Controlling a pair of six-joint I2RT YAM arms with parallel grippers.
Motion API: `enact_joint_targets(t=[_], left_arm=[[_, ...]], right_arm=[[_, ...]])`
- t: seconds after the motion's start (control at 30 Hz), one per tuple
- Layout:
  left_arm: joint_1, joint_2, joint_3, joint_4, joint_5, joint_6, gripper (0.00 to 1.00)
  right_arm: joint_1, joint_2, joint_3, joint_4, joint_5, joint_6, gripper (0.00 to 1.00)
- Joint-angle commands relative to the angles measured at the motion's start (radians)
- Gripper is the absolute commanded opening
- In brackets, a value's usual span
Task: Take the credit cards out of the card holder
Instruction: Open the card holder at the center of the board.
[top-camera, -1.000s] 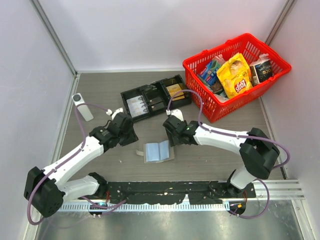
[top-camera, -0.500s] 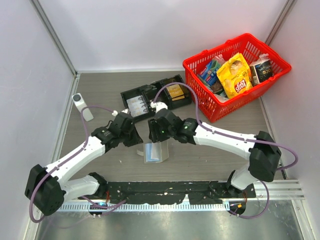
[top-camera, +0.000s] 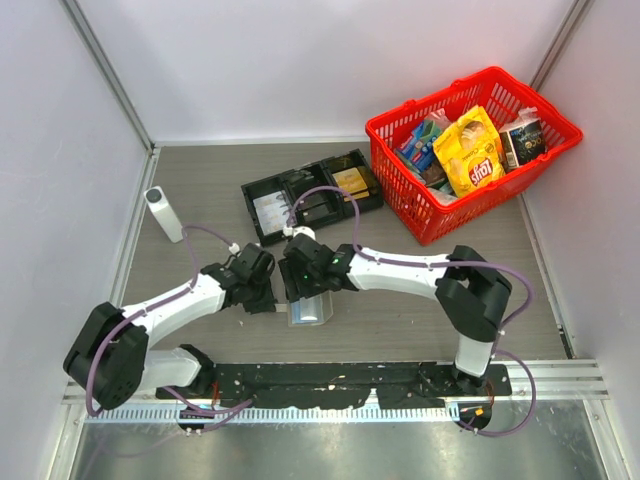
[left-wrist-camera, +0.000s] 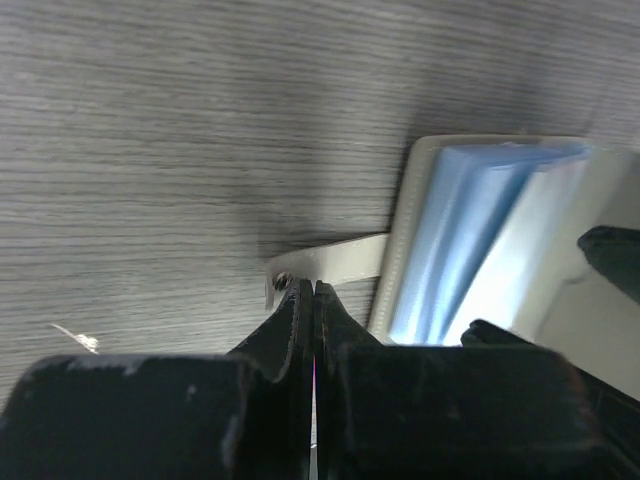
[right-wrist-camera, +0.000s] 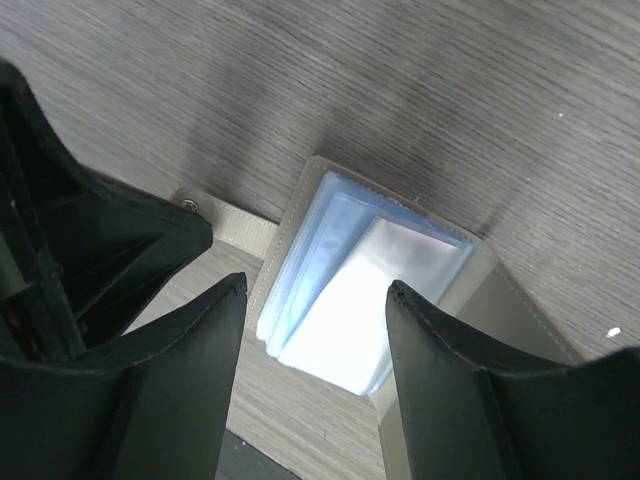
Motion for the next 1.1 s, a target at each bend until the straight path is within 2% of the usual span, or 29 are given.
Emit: enact_joint_targets(t=[0.0,0.27,0.63,0.83,1.07], left_arm=[[0.013,0.001,-0.039,0.062,-0.050,0.012,0.00],[0.031,-0.001,-0.103,0.100,-0.047,-0.014,0.00],[0.048,-0.040,-0.122,0.126,-0.001,-0.032,0.00],[0.048,-0.119,-0.076,0.125,0.009,-0.045,0.01],[0.049,-0.083,-0.015,0.172,0.101,-0.049,0.03]], right_arm=[[0.033,0.062,0.110,-0.068,0.144,0.041,0.64],[0.062,0.155,0.183,-0.187,0.263,0.053,0.67],[0.087,0.215,0.219,-0.285,0.357,0.061,0.65],[0.089,0.214,0.193,-0.270,0.346,0.064,0.56],[0.087,0.206,0.146,-0.229,0.323,0.065,0.46]])
